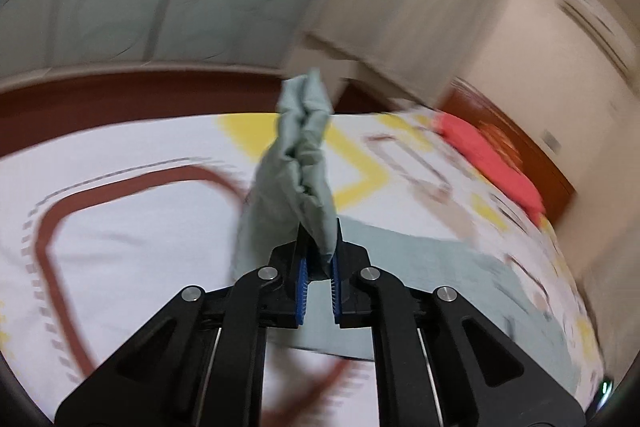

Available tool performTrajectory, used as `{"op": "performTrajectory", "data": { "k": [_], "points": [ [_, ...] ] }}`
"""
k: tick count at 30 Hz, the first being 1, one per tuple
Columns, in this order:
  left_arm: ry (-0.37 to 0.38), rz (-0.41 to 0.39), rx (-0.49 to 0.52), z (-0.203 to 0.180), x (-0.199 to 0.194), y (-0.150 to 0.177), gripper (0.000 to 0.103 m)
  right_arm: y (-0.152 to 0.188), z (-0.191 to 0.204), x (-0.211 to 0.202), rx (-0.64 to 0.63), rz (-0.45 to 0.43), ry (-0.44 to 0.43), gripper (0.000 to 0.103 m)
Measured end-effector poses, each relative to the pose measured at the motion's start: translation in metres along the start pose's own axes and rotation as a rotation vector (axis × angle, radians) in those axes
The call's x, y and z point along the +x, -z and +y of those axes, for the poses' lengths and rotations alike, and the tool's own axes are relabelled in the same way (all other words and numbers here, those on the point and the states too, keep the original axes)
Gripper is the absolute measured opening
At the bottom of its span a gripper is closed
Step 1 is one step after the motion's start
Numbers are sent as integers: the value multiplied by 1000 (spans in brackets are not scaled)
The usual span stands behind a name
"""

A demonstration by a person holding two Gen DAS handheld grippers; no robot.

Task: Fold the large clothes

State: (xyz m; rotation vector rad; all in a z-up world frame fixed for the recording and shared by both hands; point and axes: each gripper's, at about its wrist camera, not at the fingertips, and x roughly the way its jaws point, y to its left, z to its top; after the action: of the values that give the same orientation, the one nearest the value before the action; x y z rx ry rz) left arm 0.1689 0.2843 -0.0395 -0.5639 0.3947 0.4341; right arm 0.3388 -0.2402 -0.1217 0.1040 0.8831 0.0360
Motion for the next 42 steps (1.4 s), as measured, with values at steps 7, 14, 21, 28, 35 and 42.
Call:
{"op": "performTrajectory", "data": {
  "k": [7, 14, 21, 28, 35, 42],
  "points": [
    [207, 110, 204, -142, 11, 45, 9, 0, 1, -1, 5, -3, -4, 78],
    [320, 203, 386, -240, 23, 107, 9, -2, 0, -1, 13, -7, -15, 78],
    [318, 315, 520, -280, 57, 169, 9, -3, 1, 2, 21, -9, -24, 79],
    [342, 371, 511, -280, 58, 178, 44, -3, 4, 2, 15, -8, -29, 82],
    [390, 372, 448, -242, 17, 143, 58, -6, 8, -6, 21, 4, -7, 82],
    [199, 257, 368, -159, 25, 82, 65, -23, 53, -39, 47, -37, -145, 82]
  ]
}}
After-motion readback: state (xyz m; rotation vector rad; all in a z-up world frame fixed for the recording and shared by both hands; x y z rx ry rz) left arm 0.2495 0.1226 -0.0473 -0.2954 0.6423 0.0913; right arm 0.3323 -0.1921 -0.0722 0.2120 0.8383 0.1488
